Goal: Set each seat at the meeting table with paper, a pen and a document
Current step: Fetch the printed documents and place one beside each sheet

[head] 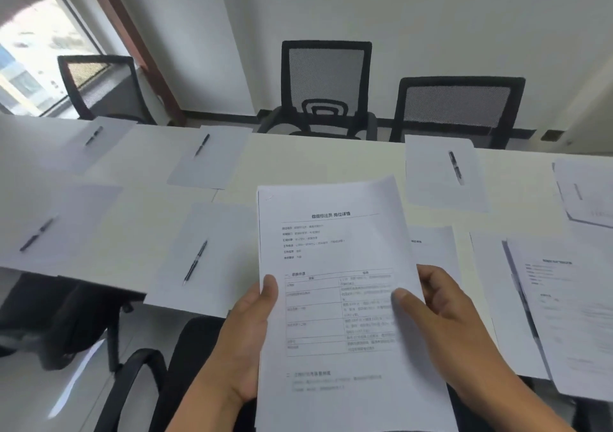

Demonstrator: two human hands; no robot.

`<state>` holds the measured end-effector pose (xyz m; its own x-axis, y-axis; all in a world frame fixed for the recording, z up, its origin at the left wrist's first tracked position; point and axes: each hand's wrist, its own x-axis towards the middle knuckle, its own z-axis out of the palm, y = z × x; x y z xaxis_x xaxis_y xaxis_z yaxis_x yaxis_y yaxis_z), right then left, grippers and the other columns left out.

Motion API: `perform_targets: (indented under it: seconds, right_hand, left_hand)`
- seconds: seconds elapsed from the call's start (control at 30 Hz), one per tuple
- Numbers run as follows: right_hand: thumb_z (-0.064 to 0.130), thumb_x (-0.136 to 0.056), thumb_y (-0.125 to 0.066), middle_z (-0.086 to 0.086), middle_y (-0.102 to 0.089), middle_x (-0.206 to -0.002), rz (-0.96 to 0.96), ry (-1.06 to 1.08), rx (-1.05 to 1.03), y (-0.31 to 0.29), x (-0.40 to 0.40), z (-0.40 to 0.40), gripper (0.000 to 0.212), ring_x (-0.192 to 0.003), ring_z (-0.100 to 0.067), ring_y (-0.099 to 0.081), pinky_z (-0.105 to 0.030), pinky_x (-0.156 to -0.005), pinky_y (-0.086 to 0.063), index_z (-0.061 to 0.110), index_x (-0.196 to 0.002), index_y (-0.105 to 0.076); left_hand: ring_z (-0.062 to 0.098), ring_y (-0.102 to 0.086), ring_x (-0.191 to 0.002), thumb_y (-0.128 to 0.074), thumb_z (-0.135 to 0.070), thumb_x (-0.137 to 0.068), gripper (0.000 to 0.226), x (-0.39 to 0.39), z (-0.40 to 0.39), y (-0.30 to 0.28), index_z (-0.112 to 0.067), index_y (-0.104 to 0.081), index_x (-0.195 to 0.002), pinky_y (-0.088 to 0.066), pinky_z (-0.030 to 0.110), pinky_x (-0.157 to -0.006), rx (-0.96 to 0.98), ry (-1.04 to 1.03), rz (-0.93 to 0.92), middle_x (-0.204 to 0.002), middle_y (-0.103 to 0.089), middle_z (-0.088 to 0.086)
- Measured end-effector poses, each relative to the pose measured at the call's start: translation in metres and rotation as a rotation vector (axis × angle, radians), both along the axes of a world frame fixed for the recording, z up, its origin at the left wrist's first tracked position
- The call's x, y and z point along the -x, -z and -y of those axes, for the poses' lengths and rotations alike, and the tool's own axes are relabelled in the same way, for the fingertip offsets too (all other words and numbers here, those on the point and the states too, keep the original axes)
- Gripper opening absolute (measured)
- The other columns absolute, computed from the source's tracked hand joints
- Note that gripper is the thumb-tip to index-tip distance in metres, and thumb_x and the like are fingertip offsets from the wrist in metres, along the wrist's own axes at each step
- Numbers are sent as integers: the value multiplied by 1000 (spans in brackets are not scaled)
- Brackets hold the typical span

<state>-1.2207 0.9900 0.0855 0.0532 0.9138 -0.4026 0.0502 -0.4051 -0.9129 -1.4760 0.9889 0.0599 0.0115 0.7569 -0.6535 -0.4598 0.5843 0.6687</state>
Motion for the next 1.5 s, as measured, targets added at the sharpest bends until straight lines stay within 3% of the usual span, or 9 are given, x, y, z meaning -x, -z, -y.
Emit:
perform_targets:
  seconds: [0.33, 0.63, 0.9, 1.13, 1.37, 1.5]
  right_hand:
    - [16, -106, -65, 3, -83, -106, 4, 0, -37, -56, 21, 27, 13, -95, -19, -82, -46, -90, -61, 23, -117, -68]
    - [14, -106, -64, -2, -83, -106, -7, -62, -139, -98, 13, 66, 9, -100, -29, -81, -61, -100, -59, 18, -113, -69]
    - [16, -106, -65, 4, -83, -109, -35, -155, -219, -131, 4, 117, 13, -99, -22, -81, -57, -96, -61, 21, -117, -70]
    - [15, -105, -67, 8, -83, -104, -46, -201, -297, -159, 10, 152, 12, -92, -17, -82, -49, -87, -62, 23, -113, -71]
    - [10, -104, -66, 5, -84, -99, -89, -281, -378, -192, 59, 178, 10, -87, -18, -81, -45, -81, -61, 17, -112, -69]
    - [9, -104, -66, 1, -84, -99, -102, -334, -422, -209, 104, 191, 9, -87, -20, -82, -42, -77, -61, 14, -111, -69]
  left_hand:
    - [43, -70, -129, -48, -45, -110, 48, 11, 34, -52, -19, -66, -146, -45, 67, -117, -120, -22, 21, -141, -73, 15]
    - [39, -75, -122, -48, -39, -112, 41, 2, 84, -113, -18, -71, -140, -53, 59, -108, -247, -61, -72, -135, -77, 14]
    - [48, -72, -122, -60, -21, -107, 31, -9, 158, -150, -13, -76, -132, -55, 63, -104, -312, -132, -133, -134, -74, 24]
    - [45, -77, -113, -58, -21, -110, 27, -9, 214, -193, -12, -75, -128, -57, 63, -102, -345, -186, -283, -124, -79, 21]
    - [45, -77, -113, -55, -21, -112, 28, 33, 258, -228, -22, -83, -114, -55, 69, -106, -374, -278, -357, -123, -80, 19]
    - [43, -78, -111, -55, -20, -112, 28, 72, 283, -242, -19, -81, -122, -58, 64, -103, -394, -347, -391, -122, -80, 18]
